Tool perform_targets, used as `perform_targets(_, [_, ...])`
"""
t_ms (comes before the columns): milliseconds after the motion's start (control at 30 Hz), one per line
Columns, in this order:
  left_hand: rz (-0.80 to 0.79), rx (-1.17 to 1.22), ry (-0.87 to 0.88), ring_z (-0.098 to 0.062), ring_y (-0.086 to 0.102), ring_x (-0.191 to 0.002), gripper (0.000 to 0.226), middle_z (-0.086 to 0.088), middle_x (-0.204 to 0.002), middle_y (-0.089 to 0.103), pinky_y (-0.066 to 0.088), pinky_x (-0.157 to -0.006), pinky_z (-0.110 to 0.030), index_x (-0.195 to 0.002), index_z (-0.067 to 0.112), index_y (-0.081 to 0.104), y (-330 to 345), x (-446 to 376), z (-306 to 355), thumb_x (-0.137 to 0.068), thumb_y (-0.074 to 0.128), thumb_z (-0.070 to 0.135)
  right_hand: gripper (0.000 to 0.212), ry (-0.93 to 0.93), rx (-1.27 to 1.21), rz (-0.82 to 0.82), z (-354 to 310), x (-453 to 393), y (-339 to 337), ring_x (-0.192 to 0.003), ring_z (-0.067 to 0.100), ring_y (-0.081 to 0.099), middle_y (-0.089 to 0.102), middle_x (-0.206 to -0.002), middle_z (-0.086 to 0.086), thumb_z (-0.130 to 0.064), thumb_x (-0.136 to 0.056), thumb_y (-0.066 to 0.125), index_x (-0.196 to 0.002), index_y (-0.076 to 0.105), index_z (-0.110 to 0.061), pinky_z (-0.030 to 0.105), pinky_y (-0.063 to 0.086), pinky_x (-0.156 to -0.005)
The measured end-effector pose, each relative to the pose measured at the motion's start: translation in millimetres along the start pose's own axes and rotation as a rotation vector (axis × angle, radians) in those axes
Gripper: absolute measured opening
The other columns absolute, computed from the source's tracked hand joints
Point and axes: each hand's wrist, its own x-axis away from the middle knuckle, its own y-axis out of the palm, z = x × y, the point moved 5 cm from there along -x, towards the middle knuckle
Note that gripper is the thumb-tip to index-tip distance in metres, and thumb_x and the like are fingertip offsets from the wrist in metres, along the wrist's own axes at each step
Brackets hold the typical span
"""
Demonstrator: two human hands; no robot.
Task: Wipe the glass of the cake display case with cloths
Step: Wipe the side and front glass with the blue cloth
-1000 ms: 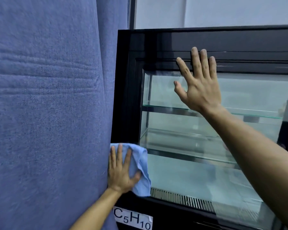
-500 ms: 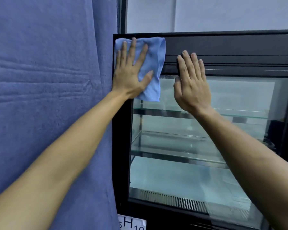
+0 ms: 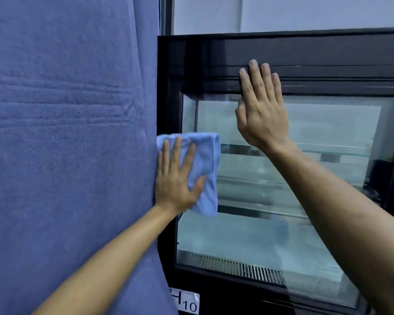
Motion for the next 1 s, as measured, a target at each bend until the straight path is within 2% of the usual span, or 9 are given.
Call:
perform_targets(100, [-0.243,-0.048,0.07,-0.038,0.001,-0.16,0.073,-0.007,-0.174,0.003,0.001,-0.13,-0.049,-0.152,0.013,0.049,25,158,10,-0.103,0.032,0.065,0.062,-0.011,0.006,-0.01,2,1,-1,-0.157,0.036,0.018,0.023,-0.169,0.016,-0.022,-0.101,0.039,-0.161,0.03,-0.008,0.049,0.011,-0.129])
perform_targets(167, [-0.348,-0.057,0.05,-0.033,-0.001,-0.16,0.076,-0.005,-0.175,0.003,-0.001,-0.13,-0.045,-0.148,0.013,0.054,31,202,11,-0.102,0.03,0.068,0.062,-0.017,0.026,-0.017,1,3,-1,-0.157,0.035,0.018,0.022,-0.169,0.016,-0.023,-0.102,0.038,-0.161,0.029,-0.008,0.049,0.011,-0.129])
perform_targets(233, [-0.266,-0.041,0.067,-0.033,0.0,-0.16,0.075,-0.004,-0.175,0.002,0.004,-0.13,-0.048,-0.155,0.019,0.042,28,171,12,-0.101,0.031,0.07,0.062,-0.016,0.033,-0.016,-1,3,-1,-0.157,0.035,0.018,0.023,-0.169,0.016,-0.023,-0.102,0.038,-0.161,0.029,-0.008,0.049,0.011,-0.129])
perform_targets(333, [-0.062,-0.025,0.013,-0.042,0.008,-0.158,0.078,-0.013,-0.173,0.011,0.013,-0.128,-0.056,-0.163,0.022,0.025,7,27,5,-0.1,0.035,0.068,0.062,-0.005,0.012,-0.009,-1,2,-2,-0.157,0.035,0.019,0.024,-0.169,0.015,-0.021,-0.1,0.039,-0.161,0.03,-0.008,0.048,0.011,-0.129])
perform_targets(500, [0.109,-0.115,-0.086,-0.047,0.014,-0.156,0.077,-0.021,-0.169,0.02,0.011,-0.128,-0.057,-0.163,0.012,0.027,-27,-160,-3,-0.104,0.034,0.062,0.062,-0.011,-0.069,-0.02,5,1,-4,-0.157,0.036,0.02,0.026,-0.168,0.015,-0.018,-0.099,0.041,-0.159,0.034,-0.007,0.047,0.01,-0.13])
perform_targets(600, [0.08,-0.119,0.012,-0.044,0.011,-0.158,0.077,-0.019,-0.17,0.016,0.013,-0.127,-0.058,-0.164,0.011,0.023,-14,-118,21,-0.104,0.037,0.058,0.061,-0.014,-0.026,-0.003,16,4,-8,-0.156,0.037,0.021,0.027,-0.167,0.014,-0.02,-0.1,0.041,-0.159,0.035,-0.008,0.049,0.008,-0.13])
perform_targets(733, [-0.079,-0.034,0.13,-0.039,0.016,-0.158,0.083,-0.013,-0.172,0.016,0.024,-0.121,-0.063,-0.164,0.021,0.025,26,76,51,-0.096,0.049,0.06,0.06,-0.029,0.027,-0.022,25,11,-9,-0.158,0.035,0.016,0.022,-0.17,0.011,-0.028,-0.105,0.038,-0.162,0.028,-0.014,0.049,0.007,-0.13])
perform_targets(833, [-0.209,-0.03,0.079,-0.035,0.002,-0.16,0.079,-0.005,-0.175,0.002,0.013,-0.126,-0.055,-0.166,0.033,0.014,35,162,56,-0.099,0.037,0.068,0.059,-0.039,0.045,-0.015,25,14,-9,-0.158,0.035,0.015,0.021,-0.17,0.012,-0.03,-0.106,0.036,-0.163,0.027,-0.014,0.049,0.008,-0.13])
perform_targets(1000, [-0.068,-0.017,-0.069,-0.048,-0.003,-0.156,0.066,-0.011,-0.173,0.006,0.004,-0.126,-0.057,-0.163,0.039,0.021,23,20,49,-0.102,0.031,0.065,0.06,-0.029,0.038,-0.013,25,14,-9,-0.158,0.036,0.016,0.021,-0.17,0.011,-0.029,-0.105,0.036,-0.162,0.027,-0.013,0.049,0.008,-0.129])
